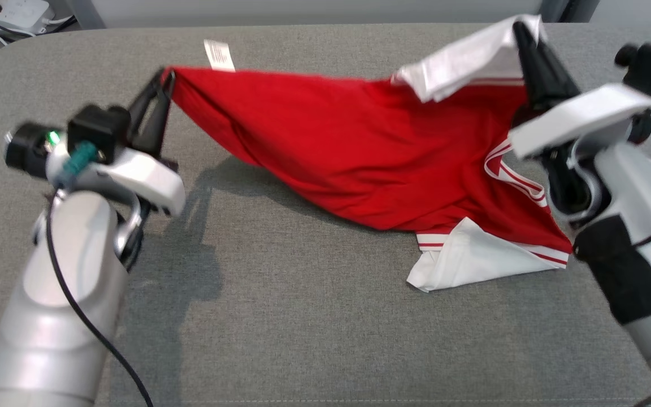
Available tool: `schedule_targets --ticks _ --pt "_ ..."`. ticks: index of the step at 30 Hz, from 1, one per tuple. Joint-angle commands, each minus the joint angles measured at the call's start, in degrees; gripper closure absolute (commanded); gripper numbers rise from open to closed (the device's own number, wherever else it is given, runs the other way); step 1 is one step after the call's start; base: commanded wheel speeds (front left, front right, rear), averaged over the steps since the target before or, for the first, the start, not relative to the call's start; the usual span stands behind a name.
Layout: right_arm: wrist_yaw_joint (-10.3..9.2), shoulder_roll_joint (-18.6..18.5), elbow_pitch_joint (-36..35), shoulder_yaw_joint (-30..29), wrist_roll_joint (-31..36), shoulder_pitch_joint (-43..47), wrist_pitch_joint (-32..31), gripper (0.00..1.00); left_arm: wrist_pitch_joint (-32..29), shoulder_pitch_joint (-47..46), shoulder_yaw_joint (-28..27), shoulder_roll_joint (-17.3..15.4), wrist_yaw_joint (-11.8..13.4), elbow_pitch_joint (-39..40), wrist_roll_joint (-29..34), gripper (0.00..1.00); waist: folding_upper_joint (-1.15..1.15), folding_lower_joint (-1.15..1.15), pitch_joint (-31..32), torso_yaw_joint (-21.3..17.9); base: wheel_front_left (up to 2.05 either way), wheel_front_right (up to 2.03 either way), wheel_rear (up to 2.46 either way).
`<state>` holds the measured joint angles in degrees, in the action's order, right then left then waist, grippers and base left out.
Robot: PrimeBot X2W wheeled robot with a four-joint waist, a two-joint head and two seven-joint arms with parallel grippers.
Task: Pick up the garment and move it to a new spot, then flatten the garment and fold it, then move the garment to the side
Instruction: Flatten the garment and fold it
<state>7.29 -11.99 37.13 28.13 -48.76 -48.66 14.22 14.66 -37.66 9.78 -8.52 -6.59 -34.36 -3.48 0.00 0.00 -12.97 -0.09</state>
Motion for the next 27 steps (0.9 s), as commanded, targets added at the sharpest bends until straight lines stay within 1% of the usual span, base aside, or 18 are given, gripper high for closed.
schedule_targets --ticks 1,6,8,10,12,17,18,19,22,27 --pt "0.2 0.2 -1.1 -0.9 -0.4 -4.8 0.8 1.0 0.3 -6.9 -1.2 -3.2 -0.4 0.7 0.5 1.0 0.0 0.0 -0.2 0.3 0.0 0.0 0.0" --pt "0.2 0.7 -0.8 -6.3 0.4 -14.7 0.8 1.0 0.3 -18.2 -1.3 -6.1 -0.6 0.2 0.9 1.0 0.0 0.0 1.8 0.6 0.0 0.0 0.0" --pt "0.2 1.0 -1.4 -7.6 0.9 -16.5 0.8 1.0 0.3 -20.2 -1.7 -6.6 -0.6 1.4 0.9 1.0 0.0 0.0 3.2 0.8 0.0 0.0 0.0" --pt "0.2 1.2 -2.8 -9.6 0.1 -16.6 0.8 1.0 0.3 -20.0 -3.0 -7.0 -0.1 3.5 0.1 1.0 0.0 0.0 5.5 1.1 0.0 0.0 0.0" --pt "0.2 1.2 -3.1 -9.2 -1.6 -14.4 0.8 1.0 0.3 -17.3 -3.2 -7.3 -0.2 3.5 -0.2 1.0 0.0 0.0 7.2 1.3 0.0 0.0 0.0" --pt "0.2 -0.7 -4.6 -1.7 -7.4 -4.5 0.8 1.0 0.3 -5.2 -2.1 -6.7 -0.5 0.0 -2.4 1.0 0.0 0.0 11.8 1.3 0.0 0.0 0.0" --pt "0.2 -0.7 -4.6 -1.7 -7.4 -4.5 0.8 1.0 0.3 -5.2 -2.1 -6.7 -0.5 0.0 -2.4 1.0 0.0 0.0 11.8 1.3 0.0 0.0 0.0" --pt "0.2 -1.0 -5.3 -0.7 -8.9 -2.2 0.8 1.0 0.3 -2.4 -2.0 -6.5 -0.6 -0.8 -3.1 1.0 0.0 0.0 12.5 1.2 0.0 0.0 0.0" --pt "0.2 -2.2 -7.9 1.5 -11.3 4.8 0.8 1.0 0.3 5.7 -2.5 -5.0 -0.7 -1.9 -5.8 1.0 0.0 0.0 13.9 0.8 0.0 0.0 0.0" --pt "0.2 -2.7 -12.0 1.5 -13.9 16.6 0.8 1.0 0.3 17.5 -3.7 -1.9 -0.8 -1.8 -8.8 1.0 0.0 0.0 15.3 0.2 0.0 0.0 0.0"
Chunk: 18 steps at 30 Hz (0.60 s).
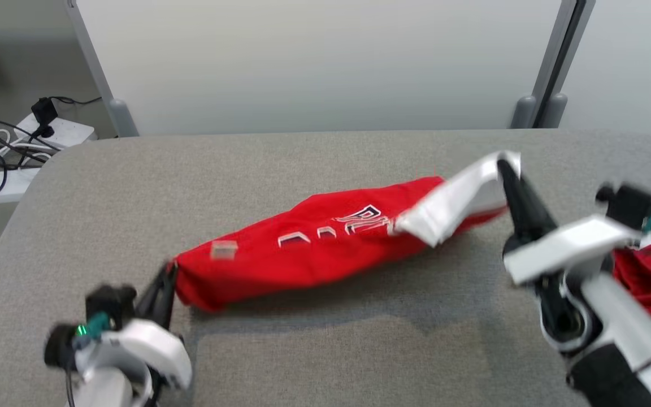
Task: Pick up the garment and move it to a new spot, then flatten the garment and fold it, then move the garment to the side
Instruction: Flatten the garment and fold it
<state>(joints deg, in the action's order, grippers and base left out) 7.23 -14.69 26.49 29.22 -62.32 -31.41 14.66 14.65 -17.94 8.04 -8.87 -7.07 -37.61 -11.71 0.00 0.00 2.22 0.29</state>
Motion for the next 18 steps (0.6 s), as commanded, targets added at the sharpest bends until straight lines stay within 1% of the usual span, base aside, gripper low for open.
schedule_targets --ticks 1,4,8,10,13,15,17,18 --pt "0.25 0.0 -2.3 0.1 -0.6 1.6 0.3 1.0 0.3 -0.4 -2.2 -0.8 -0.3 1.9 -1.0 1.0 0.0 0.0 0.3 -0.2 0.0 0.0 0.0" --pt "0.25 0.3 -5.6 -1.2 -0.9 7.9 0.3 1.0 0.3 4.2 -3.0 1.2 -0.3 4.1 -2.4 1.0 0.0 0.0 0.2 -0.3 0.0 0.0 0.0" --pt "0.25 0.6 -11.1 -3.0 0.8 14.5 0.3 1.0 0.3 8.8 -4.7 3.3 -0.3 8.9 -4.1 1.0 0.0 0.0 -0.1 -0.8 0.0 0.0 0.0" --pt "0.25 0.8 -14.0 -3.7 1.5 17.7 0.3 1.0 0.3 10.6 -4.4 4.0 -0.3 11.8 -4.2 1.0 0.0 0.0 -0.6 -0.8 0.0 0.0 0.0" --pt "0.25 0.9 -16.9 -4.0 1.8 21.6 0.3 1.0 0.3 12.6 -3.6 5.0 -0.3 14.6 -6.1 1.0 0.0 0.0 -2.0 -0.8 0.0 0.0 0.0" --pt "0.25 0.8 -17.6 -3.9 2.2 22.5 0.3 1.0 -0.5 12.7 -2.5 5.3 -0.4 15.6 -7.5 1.0 0.0 0.0 -4.0 -0.7 0.0 0.0 0.0" --pt "0.25 0.6 -17.6 -3.6 2.7 21.5 0.3 1.0 -3.0 11.4 -0.9 5.4 -0.4 16.2 -8.3 1.0 0.0 0.0 -6.7 -0.5 0.0 0.0 0.0" --pt "0.25 0.6 -17.6 -3.3 2.9 20.1 0.0 1.0 -4.6 10.0 0.5 4.9 -0.4 16.6 -8.3 1.0 0.0 0.0 -8.3 -0.4 0.0 0.0 0.0"
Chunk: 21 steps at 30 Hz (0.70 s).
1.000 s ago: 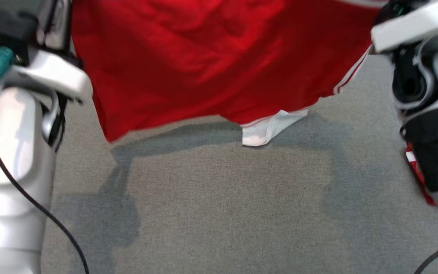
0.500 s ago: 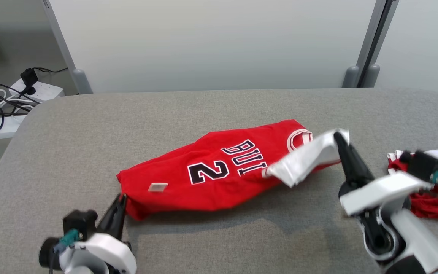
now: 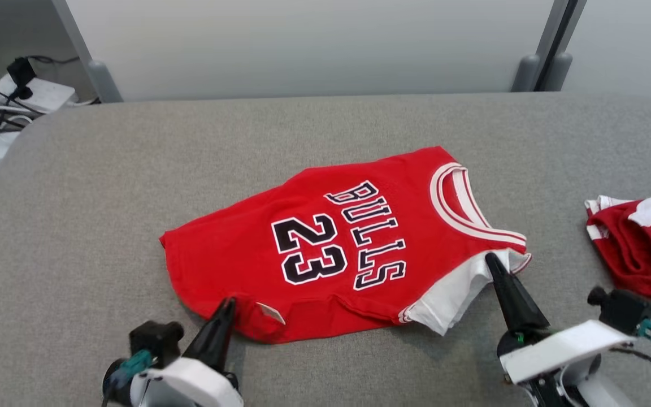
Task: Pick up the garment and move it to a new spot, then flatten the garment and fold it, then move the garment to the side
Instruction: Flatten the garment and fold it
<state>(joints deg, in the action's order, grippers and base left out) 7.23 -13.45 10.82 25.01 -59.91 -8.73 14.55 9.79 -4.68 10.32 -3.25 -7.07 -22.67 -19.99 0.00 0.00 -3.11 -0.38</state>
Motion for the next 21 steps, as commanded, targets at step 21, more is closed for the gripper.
schedule_targets --ticks 21 --pt "0.25 4.2 34.6 -10.9 2.8 -77.5 -3.7 1.0 -1.3 -73.5 7.5 -16.2 -0.4 -14.3 -11.3 1.0 0.0 0.0 -24.5 -0.3 0.0 0.0 0.0"
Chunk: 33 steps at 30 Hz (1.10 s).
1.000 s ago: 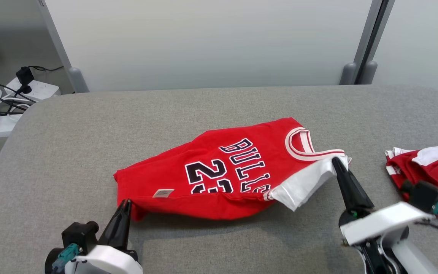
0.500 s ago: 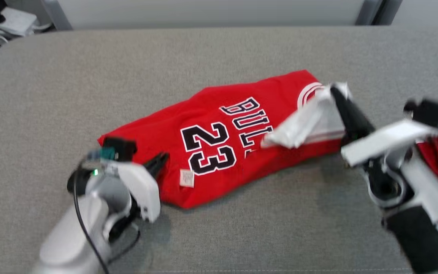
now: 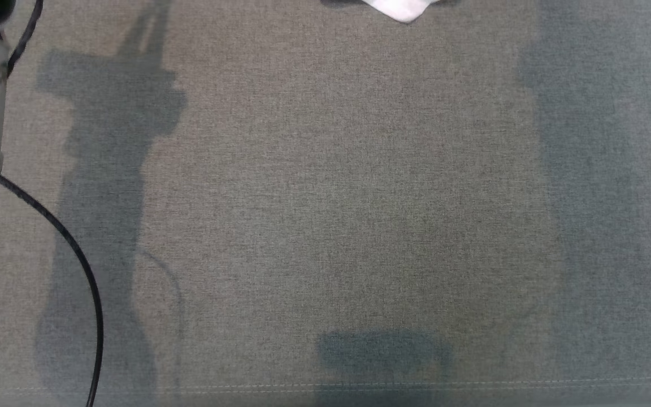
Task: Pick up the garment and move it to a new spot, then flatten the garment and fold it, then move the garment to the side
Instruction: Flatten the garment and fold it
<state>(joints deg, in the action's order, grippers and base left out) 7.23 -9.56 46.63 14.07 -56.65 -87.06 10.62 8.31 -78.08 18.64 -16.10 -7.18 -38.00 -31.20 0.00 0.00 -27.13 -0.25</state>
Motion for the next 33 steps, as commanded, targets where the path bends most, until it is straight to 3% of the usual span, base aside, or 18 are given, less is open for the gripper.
schedule_targets --ticks 1,6,13,21,33 --pt "0.25 -0.1 -1.5 0.7 -0.9 1.5 0.4 1.0 1.3 0.6 -0.1 -3.6 -0.3 -0.2 -0.7 1.0 0.0 0.0 -0.8 -0.7 0.0 0.0 0.0" --pt "0.25 -2.6 -6.3 2.4 -7.2 8.1 0.5 1.0 5.4 6.8 3.0 -5.3 -0.3 -4.7 -4.0 1.0 0.0 0.0 -1.5 -1.2 0.0 0.0 0.0" --pt "0.25 -6.5 -15.5 7.9 -18.0 29.1 -3.0 1.0 6.7 23.4 2.1 -3.8 -0.3 -3.5 -7.9 1.0 0.0 0.0 4.2 -1.6 0.0 0.0 0.0" --pt "0.25 -9.2 -21.6 11.6 -25.5 47.9 -1.8 1.0 6.7 42.8 -4.3 -0.1 -0.3 0.8 -2.4 1.0 0.0 0.0 15.5 -1.9 0.0 0.0 0.0" --pt "0.25 -12.1 -29.8 14.7 -29.9 61.9 -1.2 1.0 6.7 60.3 -8.3 2.8 -0.3 4.1 2.4 1.0 0.0 0.0 28.4 -2.4 0.0 0.0 0.0"
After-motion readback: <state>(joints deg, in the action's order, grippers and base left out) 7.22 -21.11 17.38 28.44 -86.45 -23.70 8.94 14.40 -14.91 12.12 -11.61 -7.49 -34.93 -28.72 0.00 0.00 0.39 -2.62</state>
